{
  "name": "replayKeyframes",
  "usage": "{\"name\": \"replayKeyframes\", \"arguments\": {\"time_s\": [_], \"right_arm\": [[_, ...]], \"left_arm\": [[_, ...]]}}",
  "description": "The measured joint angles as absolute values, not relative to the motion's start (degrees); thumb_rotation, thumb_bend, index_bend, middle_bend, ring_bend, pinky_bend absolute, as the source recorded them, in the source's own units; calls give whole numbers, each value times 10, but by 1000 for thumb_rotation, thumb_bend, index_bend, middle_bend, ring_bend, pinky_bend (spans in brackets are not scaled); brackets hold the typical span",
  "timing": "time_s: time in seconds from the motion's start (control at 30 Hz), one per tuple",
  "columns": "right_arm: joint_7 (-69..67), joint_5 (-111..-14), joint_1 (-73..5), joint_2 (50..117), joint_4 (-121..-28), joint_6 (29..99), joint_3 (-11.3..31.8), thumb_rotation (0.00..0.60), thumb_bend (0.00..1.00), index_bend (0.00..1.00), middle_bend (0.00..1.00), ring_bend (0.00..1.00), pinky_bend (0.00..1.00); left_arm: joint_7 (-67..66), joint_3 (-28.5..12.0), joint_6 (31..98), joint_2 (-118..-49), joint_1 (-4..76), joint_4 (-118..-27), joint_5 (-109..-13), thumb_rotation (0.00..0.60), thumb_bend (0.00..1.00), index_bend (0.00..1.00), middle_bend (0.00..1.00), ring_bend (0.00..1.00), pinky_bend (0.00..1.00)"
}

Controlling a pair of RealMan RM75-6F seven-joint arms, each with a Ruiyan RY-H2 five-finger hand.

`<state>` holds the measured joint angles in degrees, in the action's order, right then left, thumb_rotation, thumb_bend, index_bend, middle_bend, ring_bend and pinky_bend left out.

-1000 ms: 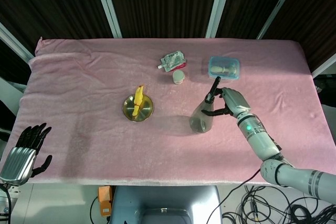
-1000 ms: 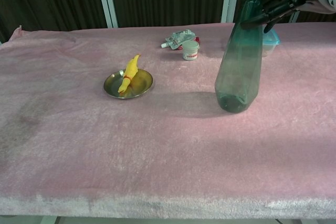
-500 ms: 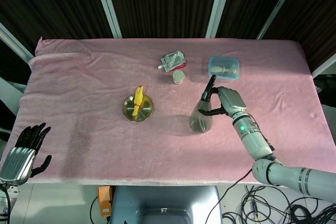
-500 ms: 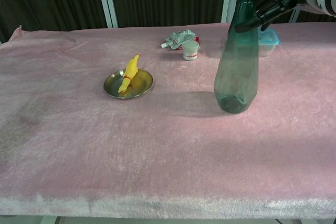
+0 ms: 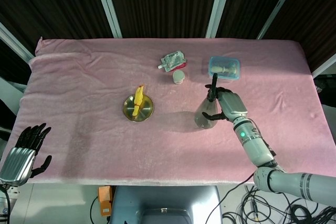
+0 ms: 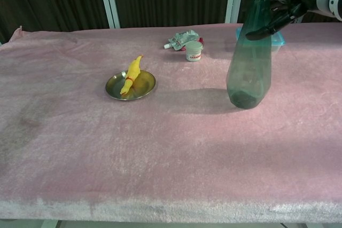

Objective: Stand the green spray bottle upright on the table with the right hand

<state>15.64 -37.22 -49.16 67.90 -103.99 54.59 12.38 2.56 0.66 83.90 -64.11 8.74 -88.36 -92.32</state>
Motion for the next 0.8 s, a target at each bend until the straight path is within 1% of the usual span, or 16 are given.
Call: {"name": "replayKeyframes", "arguments": {"time_s": [0.33, 0.5, 0.57, 0.67, 0.8], "right_arm": [[187, -413, -468, 663, -1073, 594, 105, 600, 386, 72, 226, 129, 239], [198, -426, -452, 647, -1083, 613, 96, 600, 355, 20, 196, 104, 221], [200, -428, -446, 639, -1088, 615, 94, 600, 340, 10, 181, 94, 217], [210, -426, -441, 624, -1096, 615, 87, 600, 327, 0, 129, 59, 209], [233, -423, -433, 598, -1110, 612, 71, 600, 327, 0, 83, 12, 171]], "left_arm": [[27, 7, 842, -640, 86, -883, -925, 600, 393, 0, 0, 0, 0], [25, 8, 839, -642, 87, -883, -924, 600, 393, 0, 0, 0, 0], [23, 8, 837, -642, 88, -883, -925, 600, 392, 0, 0, 0, 0], [20, 8, 836, -643, 88, -884, -924, 600, 394, 0, 0, 0, 0], [18, 8, 836, -644, 88, -884, -923, 600, 394, 0, 0, 0, 0]]}}
